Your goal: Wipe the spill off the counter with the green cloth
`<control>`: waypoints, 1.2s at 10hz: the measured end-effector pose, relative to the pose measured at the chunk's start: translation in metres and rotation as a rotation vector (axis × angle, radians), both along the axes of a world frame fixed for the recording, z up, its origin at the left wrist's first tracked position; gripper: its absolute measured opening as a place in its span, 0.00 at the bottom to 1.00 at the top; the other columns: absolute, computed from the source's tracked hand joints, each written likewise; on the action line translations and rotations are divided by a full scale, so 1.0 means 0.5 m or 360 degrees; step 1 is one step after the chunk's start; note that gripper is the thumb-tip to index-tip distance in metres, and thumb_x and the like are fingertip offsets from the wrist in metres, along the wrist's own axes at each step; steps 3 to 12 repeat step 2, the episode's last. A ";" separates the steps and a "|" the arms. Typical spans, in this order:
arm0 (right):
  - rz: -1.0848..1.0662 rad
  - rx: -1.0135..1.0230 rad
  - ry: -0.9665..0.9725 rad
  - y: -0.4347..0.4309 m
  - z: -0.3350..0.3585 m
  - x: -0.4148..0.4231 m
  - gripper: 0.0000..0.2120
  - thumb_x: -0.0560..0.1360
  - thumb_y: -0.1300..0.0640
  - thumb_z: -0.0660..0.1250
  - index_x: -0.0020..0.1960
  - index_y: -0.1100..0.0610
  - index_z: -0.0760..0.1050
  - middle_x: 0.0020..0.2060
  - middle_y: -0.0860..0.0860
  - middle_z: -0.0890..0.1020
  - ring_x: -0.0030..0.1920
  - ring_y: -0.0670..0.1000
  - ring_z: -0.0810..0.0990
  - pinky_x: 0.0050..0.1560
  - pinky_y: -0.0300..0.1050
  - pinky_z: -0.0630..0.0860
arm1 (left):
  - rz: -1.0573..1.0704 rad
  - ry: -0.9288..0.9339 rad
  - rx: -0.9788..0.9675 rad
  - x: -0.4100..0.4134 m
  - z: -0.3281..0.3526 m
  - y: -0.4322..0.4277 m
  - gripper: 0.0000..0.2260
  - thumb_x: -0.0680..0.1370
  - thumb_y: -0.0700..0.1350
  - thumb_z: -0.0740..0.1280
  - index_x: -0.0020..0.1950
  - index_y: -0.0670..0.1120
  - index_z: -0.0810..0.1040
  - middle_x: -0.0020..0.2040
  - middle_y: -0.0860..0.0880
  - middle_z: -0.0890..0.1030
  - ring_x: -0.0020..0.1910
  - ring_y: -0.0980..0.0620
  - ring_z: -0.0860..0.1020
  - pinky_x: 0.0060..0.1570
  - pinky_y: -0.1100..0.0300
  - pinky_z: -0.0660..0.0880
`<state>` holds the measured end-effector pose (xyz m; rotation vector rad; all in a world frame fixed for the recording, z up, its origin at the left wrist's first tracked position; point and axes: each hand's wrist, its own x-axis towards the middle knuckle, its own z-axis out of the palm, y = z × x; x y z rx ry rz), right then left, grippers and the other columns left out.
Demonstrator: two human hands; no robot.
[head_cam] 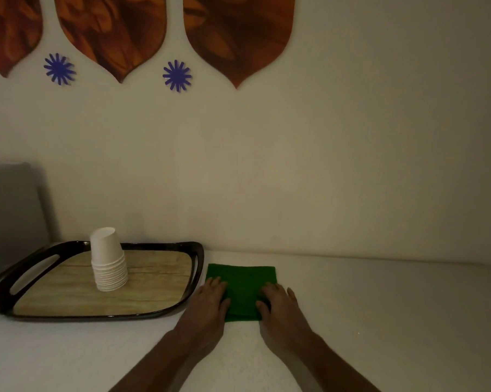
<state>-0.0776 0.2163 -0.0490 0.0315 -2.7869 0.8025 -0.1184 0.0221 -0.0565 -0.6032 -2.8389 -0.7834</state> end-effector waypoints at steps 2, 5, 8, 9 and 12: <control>-0.0062 -0.0177 0.0223 -0.007 0.067 0.078 0.15 0.83 0.58 0.62 0.69 0.59 0.75 0.68 0.56 0.78 0.68 0.55 0.72 0.76 0.59 0.63 | -0.0044 0.0176 0.0196 0.113 0.068 -0.005 0.26 0.84 0.52 0.56 0.81 0.47 0.57 0.83 0.47 0.54 0.82 0.49 0.49 0.80 0.53 0.48; -0.0062 -0.0177 0.0223 -0.007 0.067 0.078 0.15 0.83 0.58 0.62 0.69 0.59 0.75 0.68 0.56 0.78 0.68 0.55 0.72 0.76 0.59 0.63 | -0.0044 0.0176 0.0196 0.113 0.068 -0.005 0.26 0.84 0.52 0.56 0.81 0.47 0.57 0.83 0.47 0.54 0.82 0.49 0.49 0.80 0.53 0.48; -0.0062 -0.0177 0.0223 -0.007 0.067 0.078 0.15 0.83 0.58 0.62 0.69 0.59 0.75 0.68 0.56 0.78 0.68 0.55 0.72 0.76 0.59 0.63 | -0.0044 0.0176 0.0196 0.113 0.068 -0.005 0.26 0.84 0.52 0.56 0.81 0.47 0.57 0.83 0.47 0.54 0.82 0.49 0.49 0.80 0.53 0.48; -0.0062 -0.0177 0.0223 -0.007 0.067 0.078 0.15 0.83 0.58 0.62 0.69 0.59 0.75 0.68 0.56 0.78 0.68 0.55 0.72 0.76 0.59 0.63 | -0.0044 0.0176 0.0196 0.113 0.068 -0.005 0.26 0.84 0.52 0.56 0.81 0.47 0.57 0.83 0.47 0.54 0.82 0.49 0.49 0.80 0.53 0.48; -0.0062 -0.0177 0.0223 -0.007 0.067 0.078 0.15 0.83 0.58 0.62 0.69 0.59 0.75 0.68 0.56 0.78 0.68 0.55 0.72 0.76 0.59 0.63 | -0.0044 0.0176 0.0196 0.113 0.068 -0.005 0.26 0.84 0.52 0.56 0.81 0.47 0.57 0.83 0.47 0.54 0.82 0.49 0.49 0.80 0.53 0.48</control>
